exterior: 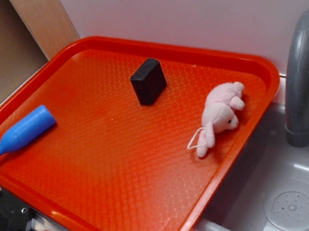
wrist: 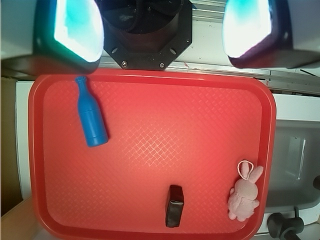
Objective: Grab the black box.
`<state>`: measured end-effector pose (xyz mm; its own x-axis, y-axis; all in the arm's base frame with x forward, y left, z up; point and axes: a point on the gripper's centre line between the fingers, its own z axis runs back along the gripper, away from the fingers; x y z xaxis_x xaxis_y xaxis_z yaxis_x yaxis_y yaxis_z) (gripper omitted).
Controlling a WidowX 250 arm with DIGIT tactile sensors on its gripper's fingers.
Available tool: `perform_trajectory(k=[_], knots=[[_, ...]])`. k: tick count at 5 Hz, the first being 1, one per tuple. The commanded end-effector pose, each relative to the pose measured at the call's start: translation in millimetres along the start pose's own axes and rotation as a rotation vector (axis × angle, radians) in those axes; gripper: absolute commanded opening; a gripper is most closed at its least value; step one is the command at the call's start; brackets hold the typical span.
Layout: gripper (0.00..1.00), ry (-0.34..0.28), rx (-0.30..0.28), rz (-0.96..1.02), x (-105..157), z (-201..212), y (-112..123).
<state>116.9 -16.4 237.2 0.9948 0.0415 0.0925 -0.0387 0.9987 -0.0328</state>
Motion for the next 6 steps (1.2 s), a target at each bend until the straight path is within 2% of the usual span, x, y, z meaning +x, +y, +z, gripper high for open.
perform_trajectory(k=[1,2,3,4,5,6], knots=[[1.0,0.0,0.0,0.0,0.0,0.0,0.0],[1.0,0.015,0.03,0.031,38.1,-48.8,-11.0],[1.0,0.012,0.034,0.113,73.7,-79.0,-18.1],[1.0,-0.015,-0.017,0.16,109.6,-105.0,-40.2],[1.0,-0.081,-0.046,0.186,141.9,-127.0,-43.1],[1.0,-0.092,-0.039,0.165,162.3,-147.6,-38.4]])
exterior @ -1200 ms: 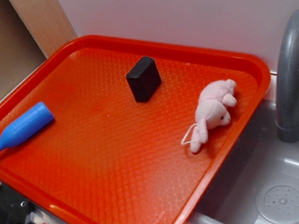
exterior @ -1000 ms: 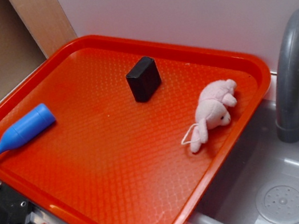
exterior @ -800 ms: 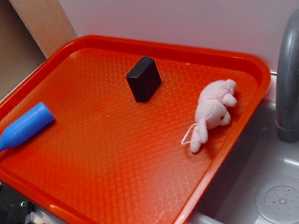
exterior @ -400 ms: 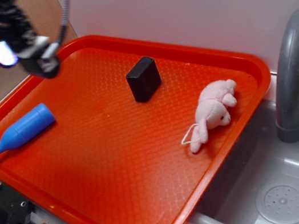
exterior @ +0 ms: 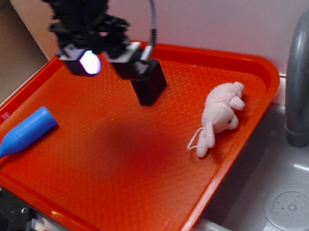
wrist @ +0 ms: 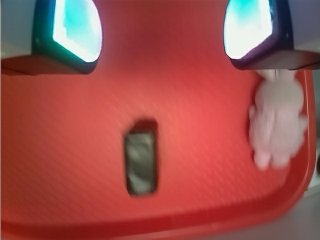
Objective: Grab the black box.
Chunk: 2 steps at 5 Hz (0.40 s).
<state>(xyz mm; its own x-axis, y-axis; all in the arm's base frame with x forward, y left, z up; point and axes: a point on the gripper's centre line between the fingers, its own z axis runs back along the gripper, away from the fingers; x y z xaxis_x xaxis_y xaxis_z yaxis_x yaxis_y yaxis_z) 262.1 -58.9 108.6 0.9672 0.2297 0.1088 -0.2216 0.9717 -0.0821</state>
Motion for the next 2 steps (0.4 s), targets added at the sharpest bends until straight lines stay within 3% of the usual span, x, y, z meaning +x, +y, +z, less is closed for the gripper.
perform_trajectory(k=[1,2], knots=[[1.0,-0.1,-0.028,-0.036,43.1,-21.0,2.2],[1.0,-0.074,0.076,-0.021,60.2,-50.1,15.0]])
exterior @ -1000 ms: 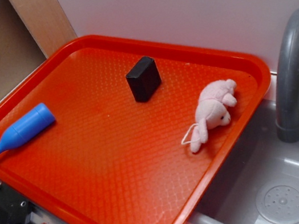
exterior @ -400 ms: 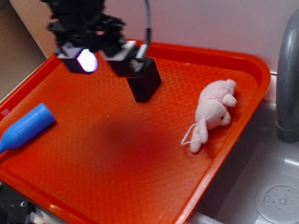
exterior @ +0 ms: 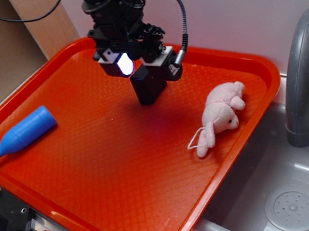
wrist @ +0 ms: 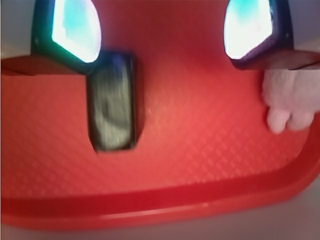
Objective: Grab the black box.
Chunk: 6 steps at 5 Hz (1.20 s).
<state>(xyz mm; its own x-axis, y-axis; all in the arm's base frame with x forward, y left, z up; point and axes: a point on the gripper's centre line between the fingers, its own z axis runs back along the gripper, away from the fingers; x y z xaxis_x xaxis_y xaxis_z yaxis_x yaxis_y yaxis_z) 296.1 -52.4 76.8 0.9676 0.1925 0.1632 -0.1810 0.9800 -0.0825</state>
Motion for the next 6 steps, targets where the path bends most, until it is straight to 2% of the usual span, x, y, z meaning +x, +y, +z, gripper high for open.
perform_trajectory(k=[1,2,3,4,5,6], knots=[[1.0,0.01,0.127,0.019,35.1,-34.2,23.3],[1.0,0.042,0.14,0.038,36.8,-48.2,28.2],[0.0,0.047,0.119,0.063,37.4,-48.5,31.3],[0.0,0.03,0.095,0.032,33.6,-29.3,36.3],[0.0,-0.022,0.116,-0.036,5.1,27.8,50.0],[0.0,-0.025,0.152,-0.002,-28.0,85.8,62.7]])
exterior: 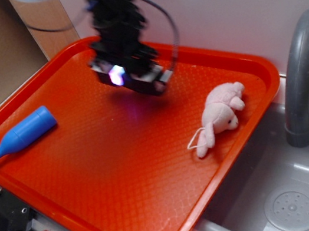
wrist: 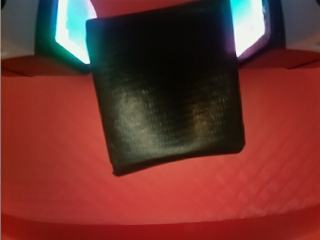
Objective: Grab the black box.
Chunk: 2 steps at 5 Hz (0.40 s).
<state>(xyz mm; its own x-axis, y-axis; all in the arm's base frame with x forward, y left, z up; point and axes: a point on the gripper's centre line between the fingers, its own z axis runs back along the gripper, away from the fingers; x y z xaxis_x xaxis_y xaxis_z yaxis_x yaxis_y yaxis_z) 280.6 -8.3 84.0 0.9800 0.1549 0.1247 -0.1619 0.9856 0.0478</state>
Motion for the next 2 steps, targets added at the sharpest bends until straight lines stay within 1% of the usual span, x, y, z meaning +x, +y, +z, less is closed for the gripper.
perform_trajectory(k=[1,2], knots=[[0.0,-0.026,0.015,0.098,-53.9,124.3,34.7],[0.0,0.033,-0.015,0.079,-58.6,174.7,38.4]])
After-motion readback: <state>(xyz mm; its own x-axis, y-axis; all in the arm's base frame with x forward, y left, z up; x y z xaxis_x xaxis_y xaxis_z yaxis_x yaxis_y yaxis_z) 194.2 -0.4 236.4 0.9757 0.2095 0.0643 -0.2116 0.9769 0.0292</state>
